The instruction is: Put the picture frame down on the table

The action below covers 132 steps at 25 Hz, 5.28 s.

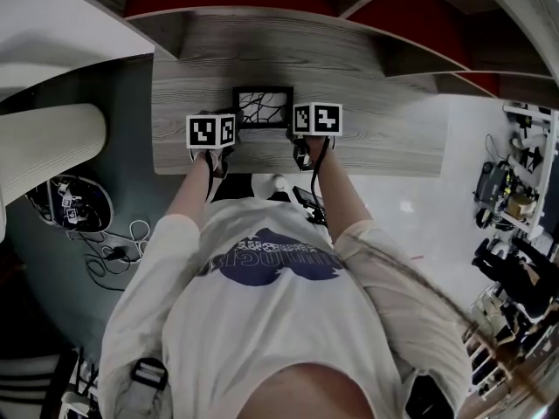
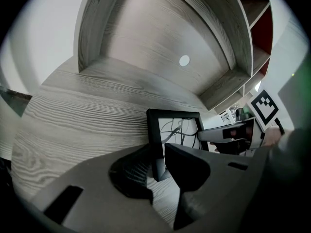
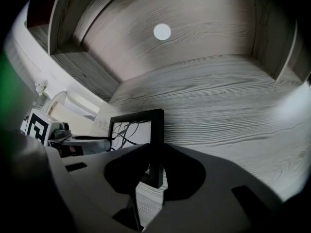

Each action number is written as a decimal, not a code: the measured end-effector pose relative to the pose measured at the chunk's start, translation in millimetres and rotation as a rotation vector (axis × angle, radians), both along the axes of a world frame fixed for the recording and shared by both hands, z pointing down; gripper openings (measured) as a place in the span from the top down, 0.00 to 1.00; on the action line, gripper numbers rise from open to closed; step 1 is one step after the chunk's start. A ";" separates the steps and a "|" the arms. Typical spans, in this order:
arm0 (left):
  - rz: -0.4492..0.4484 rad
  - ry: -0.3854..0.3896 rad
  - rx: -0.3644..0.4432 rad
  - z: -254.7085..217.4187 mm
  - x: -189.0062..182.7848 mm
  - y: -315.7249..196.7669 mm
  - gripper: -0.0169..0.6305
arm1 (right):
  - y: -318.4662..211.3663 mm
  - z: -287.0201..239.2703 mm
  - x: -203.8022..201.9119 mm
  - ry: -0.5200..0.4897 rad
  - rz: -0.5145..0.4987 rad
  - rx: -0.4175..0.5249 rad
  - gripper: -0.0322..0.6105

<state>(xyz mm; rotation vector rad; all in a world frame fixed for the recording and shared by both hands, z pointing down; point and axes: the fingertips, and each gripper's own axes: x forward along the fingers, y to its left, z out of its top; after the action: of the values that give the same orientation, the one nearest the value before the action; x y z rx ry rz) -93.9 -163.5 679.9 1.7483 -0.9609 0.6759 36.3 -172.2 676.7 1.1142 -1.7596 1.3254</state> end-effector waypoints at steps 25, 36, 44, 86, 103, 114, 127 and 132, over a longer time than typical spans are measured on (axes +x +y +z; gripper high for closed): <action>0.032 -0.024 -0.049 7.4 0.7 -3.2 0.83 | -3.9 16.6 2.0 0.068 -0.018 -0.094 0.81; 0.021 -0.008 -0.073 9.1 0.0 -4.5 0.83 | -4.6 17.7 1.6 0.160 -0.065 -0.127 0.80; -0.046 0.100 -0.084 8.2 -2.3 -5.4 0.83 | -4.6 17.4 1.6 0.160 -0.065 -0.137 0.80; -0.143 -0.163 1.230 -340.0 -6.7 -6.9 0.83 | -4.3 -342.9 37.8 -0.047 0.073 1.259 0.90; -0.187 -0.253 1.523 -426.5 15.3 44.2 0.96 | 49.2 -424.0 31.1 0.075 0.017 1.594 0.95; -0.200 -0.245 1.518 -423.6 12.5 44.2 0.96 | 49.3 -422.5 29.3 0.110 0.021 1.587 0.95; -0.217 -0.231 1.494 -416.0 0.7 40.6 0.96 | 49.1 -419.2 21.8 0.153 0.004 1.582 0.95; -0.220 -0.229 1.487 -412.8 -1.0 39.1 0.96 | 49.6 -420.0 21.9 0.162 0.006 1.584 0.95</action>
<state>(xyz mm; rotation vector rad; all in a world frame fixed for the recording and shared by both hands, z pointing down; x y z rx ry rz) -94.9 -124.4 267.1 2.7242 -2.0698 -0.1360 58.2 -122.5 256.7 1.8239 -2.5709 -0.4910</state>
